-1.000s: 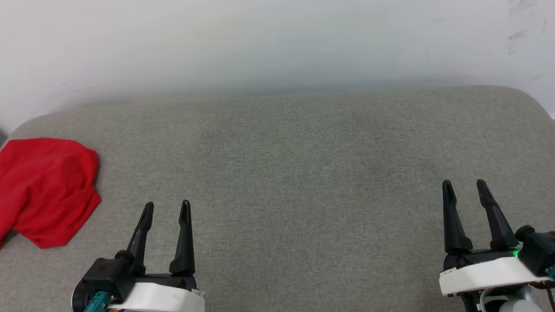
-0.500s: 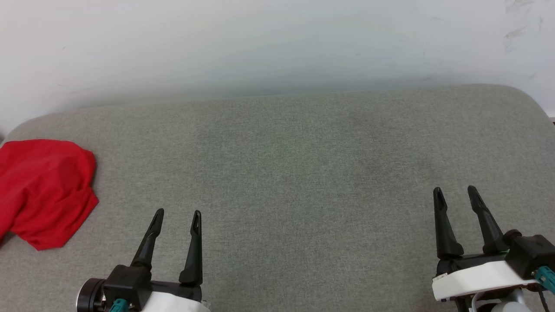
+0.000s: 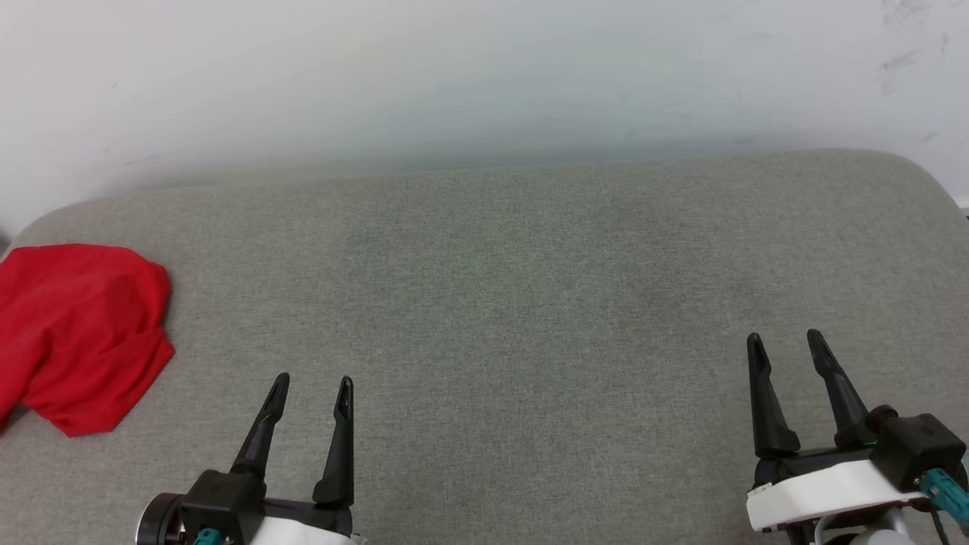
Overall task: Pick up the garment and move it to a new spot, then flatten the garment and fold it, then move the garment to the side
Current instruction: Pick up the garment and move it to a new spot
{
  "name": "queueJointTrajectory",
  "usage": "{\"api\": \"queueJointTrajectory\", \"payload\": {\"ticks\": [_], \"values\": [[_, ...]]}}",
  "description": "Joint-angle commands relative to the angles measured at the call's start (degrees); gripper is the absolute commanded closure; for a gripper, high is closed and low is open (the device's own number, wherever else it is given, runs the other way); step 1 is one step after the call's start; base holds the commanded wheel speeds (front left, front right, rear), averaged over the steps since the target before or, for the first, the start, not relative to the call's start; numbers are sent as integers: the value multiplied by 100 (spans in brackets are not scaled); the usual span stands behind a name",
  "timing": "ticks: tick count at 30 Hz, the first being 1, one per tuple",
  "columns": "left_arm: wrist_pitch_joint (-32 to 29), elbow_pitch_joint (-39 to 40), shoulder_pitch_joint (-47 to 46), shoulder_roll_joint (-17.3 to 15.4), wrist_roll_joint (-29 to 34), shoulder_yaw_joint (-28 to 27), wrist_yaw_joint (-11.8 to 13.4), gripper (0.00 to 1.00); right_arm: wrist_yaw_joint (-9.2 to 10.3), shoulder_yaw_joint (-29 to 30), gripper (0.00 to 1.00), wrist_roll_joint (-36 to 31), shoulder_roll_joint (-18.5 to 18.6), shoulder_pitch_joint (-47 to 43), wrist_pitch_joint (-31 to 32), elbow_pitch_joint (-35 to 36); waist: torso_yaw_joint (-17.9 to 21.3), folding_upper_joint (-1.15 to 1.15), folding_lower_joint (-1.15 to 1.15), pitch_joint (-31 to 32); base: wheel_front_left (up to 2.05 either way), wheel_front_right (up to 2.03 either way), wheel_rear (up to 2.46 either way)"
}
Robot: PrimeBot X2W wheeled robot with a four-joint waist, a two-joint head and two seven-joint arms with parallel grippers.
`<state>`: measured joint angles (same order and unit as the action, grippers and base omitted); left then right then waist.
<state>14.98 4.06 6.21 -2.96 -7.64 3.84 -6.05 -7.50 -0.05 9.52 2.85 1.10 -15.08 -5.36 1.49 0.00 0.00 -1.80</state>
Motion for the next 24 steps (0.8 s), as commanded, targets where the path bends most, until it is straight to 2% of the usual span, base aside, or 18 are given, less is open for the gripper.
{"api": "queueJointTrajectory", "payload": {"ticks": [1,12,15,24], "values": [[32,0,48,9,-6,2,-9,0,2,-30,0,31,5,-59,-14,-20,-16,0,0,2,0,0,0],[31,-44,-1,9,-76,-19,-43,0,2,-94,0,31,5,-128,-14,-48,-484,0,0,-2,0,0,0],[25,-64,55,8,-66,-51,4,0,2,-127,0,61,5,-163,-14,-53,-722,0,0,38,0,0,0],[25,-162,175,8,-202,-107,-90,0,2,-366,0,129,3,-264,-13,-15,-1611,0,0,144,0,0,0]]}}
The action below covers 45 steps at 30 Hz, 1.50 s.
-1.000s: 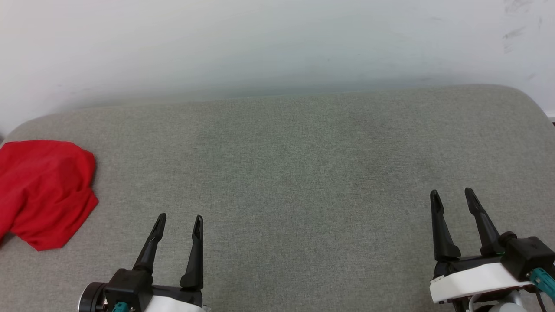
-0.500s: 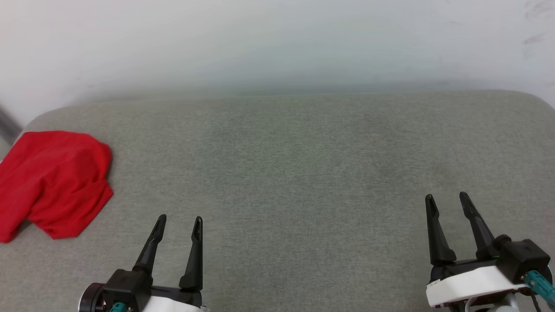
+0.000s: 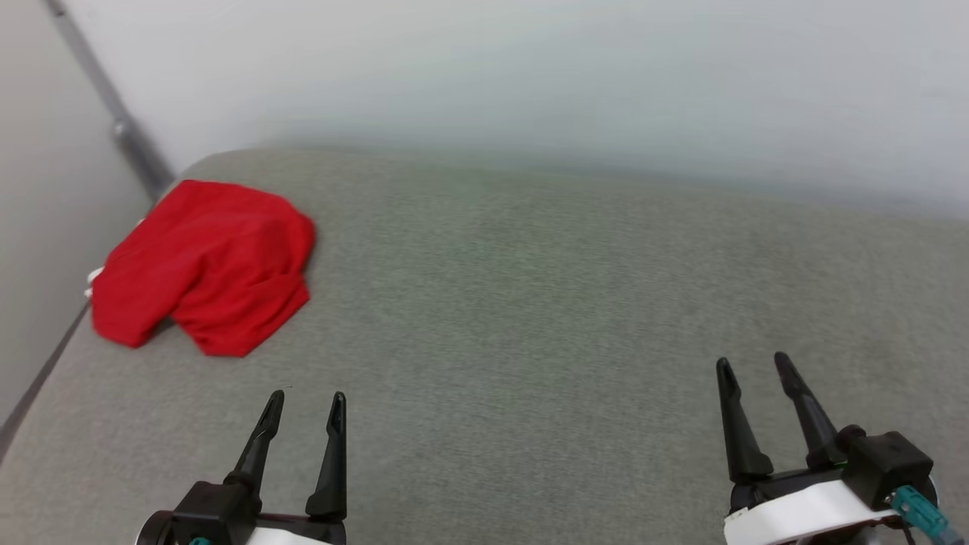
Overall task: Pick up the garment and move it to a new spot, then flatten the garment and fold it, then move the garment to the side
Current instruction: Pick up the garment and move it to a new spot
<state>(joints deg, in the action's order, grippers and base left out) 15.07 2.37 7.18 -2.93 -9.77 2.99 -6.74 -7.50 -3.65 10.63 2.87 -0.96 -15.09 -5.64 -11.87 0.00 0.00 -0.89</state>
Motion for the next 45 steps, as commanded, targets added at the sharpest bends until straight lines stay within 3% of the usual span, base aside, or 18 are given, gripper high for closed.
{"api": "queueJointTrajectory", "payload": {"ticks": [1,10,19,36,45], "values": [[16,7,78,4,11,-22,-21,0,2,-5,0,18,1,-58,-12,13,-275,0,0,53,0,0,0],[16,77,197,5,119,-215,-52,0,2,-268,0,-49,3,-119,-12,44,-990,0,0,165,0,0,0],[16,55,313,6,116,-271,-62,0,2,-432,0,50,2,-188,-12,31,-1382,0,0,305,0,0,0],[16,78,345,6,78,-300,-67,0,2,-576,0,57,2,-232,-12,32,-1450,0,0,295,0,0,0],[16,-167,-149,-61,-281,-136,-68,0,2,-541,0,-333,3,107,-12,326,-1237,0,0,-454,0,0,0]]}}
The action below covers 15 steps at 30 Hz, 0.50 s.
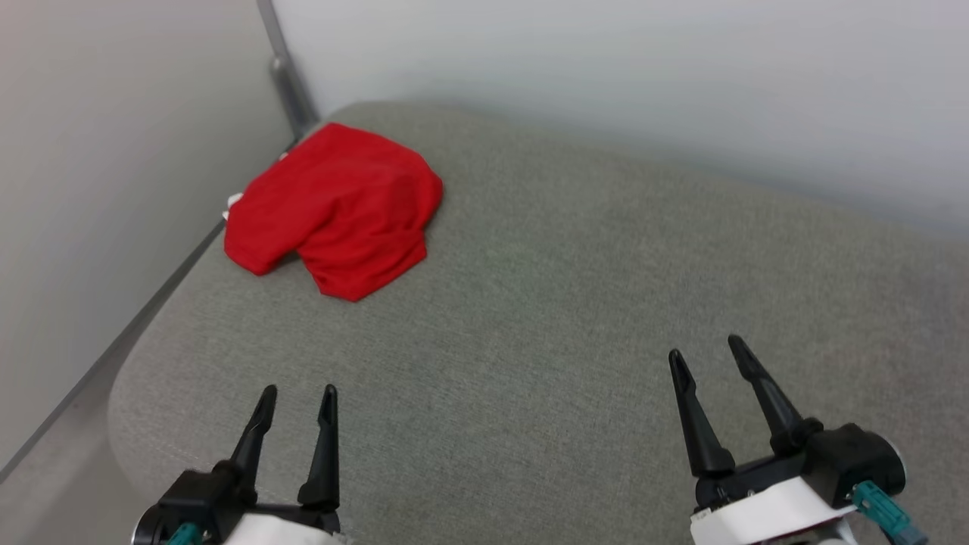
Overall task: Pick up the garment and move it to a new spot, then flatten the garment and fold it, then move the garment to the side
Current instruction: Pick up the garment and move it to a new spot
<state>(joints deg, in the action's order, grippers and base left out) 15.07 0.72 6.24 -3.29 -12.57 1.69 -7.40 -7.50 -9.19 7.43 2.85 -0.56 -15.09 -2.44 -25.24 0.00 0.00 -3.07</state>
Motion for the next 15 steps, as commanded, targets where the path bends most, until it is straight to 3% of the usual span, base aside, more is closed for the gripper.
{"api": "queueJointTrajectory", "payload": {"ticks": [1,5,9,15], "values": [[15,-120,-150,-106,-110,92,-2,0,2,17,0,-92,5,120,-12,60,143,0,0,-374,0,0,0],[15,-493,-827,-624,-685,400,-1,0,2,62,0,-381,7,321,-12,259,320,0,0,-912,0,0,0],[15,-910,-1602,-1455,-1324,778,-1,0,2,92,0,-645,7,513,-12,436,526,0,0,-1398,0,0,0],[-587,-1424,-2946,-2807,-3201,1208,-2,0,2,99,0,-1098,8,795,-12,614,841,0,0,-2084,0,0,0]]}}
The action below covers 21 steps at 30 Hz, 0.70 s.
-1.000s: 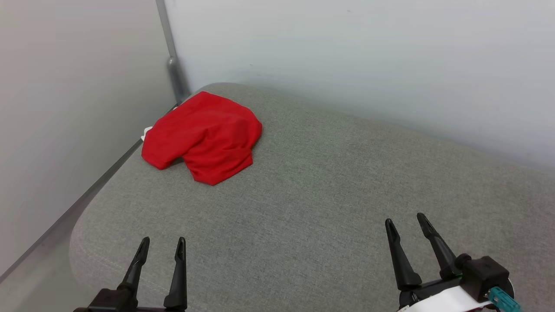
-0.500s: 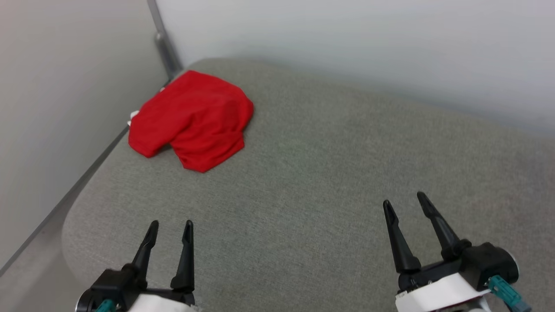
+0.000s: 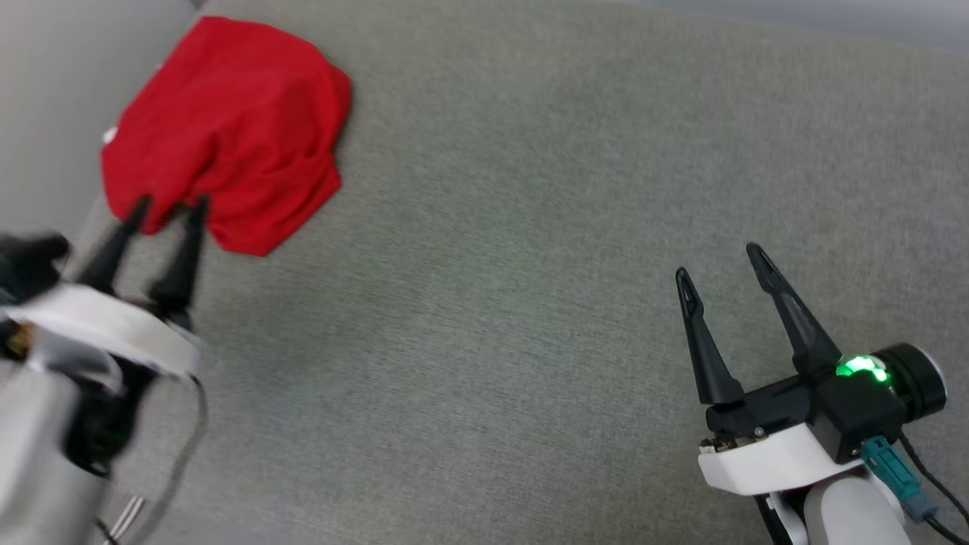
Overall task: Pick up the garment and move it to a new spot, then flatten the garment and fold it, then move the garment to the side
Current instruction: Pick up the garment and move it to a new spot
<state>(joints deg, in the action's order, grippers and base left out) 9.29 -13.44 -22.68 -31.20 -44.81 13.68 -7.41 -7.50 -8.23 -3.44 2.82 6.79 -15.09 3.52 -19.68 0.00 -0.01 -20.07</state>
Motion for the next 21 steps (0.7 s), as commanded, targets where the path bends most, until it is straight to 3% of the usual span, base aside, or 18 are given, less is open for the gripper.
{"api": "queueJointTrajectory", "payload": {"ticks": [1,6,11,16,21], "values": [[-186,-44,-231,-251,-262,57,-1,0,2,-12,0,-72,12,96,-12,49,346,0,1,-490,0,0,0],[-1483,-359,-1093,-1230,-1636,324,-1,0,2,-4,0,-356,11,215,-12,205,567,0,1,-931,0,0,0],[-3022,-1063,-1742,-1725,-2681,439,-2,0,2,16,0,-516,10,282,-12,313,760,0,1,-1199,0,0,0],[-3869,-1695,-2245,-1815,-3120,508,-1,0,2,11,0,-570,9,233,-12,428,897,0,1,-1410,0,0,0],[-4153,-2219,-2591,-1758,-3179,586,-1,0,2,-18,0,-677,9,194,0,495,954,0,1,-1559,0,0,0]]}}
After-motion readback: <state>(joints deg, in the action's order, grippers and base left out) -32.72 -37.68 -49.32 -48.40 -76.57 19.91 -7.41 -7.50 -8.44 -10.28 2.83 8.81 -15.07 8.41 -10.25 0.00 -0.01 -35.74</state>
